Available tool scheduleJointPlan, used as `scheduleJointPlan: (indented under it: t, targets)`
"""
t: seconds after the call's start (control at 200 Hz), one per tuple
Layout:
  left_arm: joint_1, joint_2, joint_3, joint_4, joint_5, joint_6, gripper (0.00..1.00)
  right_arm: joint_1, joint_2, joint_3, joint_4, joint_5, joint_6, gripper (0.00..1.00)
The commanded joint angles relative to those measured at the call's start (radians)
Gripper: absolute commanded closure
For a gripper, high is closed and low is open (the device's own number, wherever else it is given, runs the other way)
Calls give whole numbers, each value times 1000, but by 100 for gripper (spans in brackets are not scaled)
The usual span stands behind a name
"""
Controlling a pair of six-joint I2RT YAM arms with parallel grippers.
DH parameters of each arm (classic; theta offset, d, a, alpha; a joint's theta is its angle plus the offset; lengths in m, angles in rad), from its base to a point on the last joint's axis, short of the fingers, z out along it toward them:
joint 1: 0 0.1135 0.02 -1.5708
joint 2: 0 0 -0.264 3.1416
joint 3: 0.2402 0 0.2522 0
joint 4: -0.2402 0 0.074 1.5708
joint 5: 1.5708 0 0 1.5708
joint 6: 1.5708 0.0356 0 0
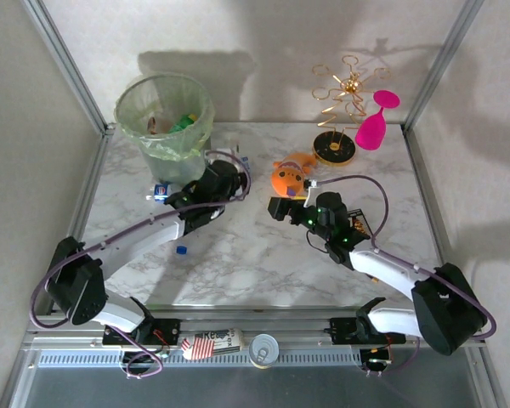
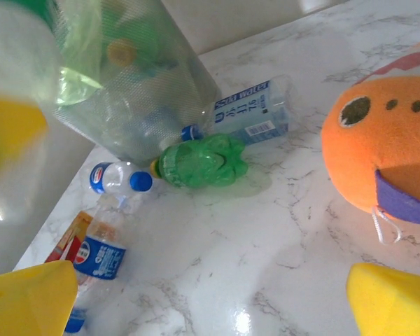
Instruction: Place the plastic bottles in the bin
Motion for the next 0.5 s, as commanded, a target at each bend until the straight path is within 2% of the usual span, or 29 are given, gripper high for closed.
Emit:
scheduleJointPlan:
  t: [0.0,0.265,0.496]
  targets:
    - [35,-28,113,-24,-42,108,66,-3,-49,-26,19,-62,-61,1]
    - [170,6,330,-24,-30,228,66,-2,-99,-52,108,-135,-71,1]
    - [323,66,465,-23,-15,283,66,-2,-101,-47,116,-138,-77,1]
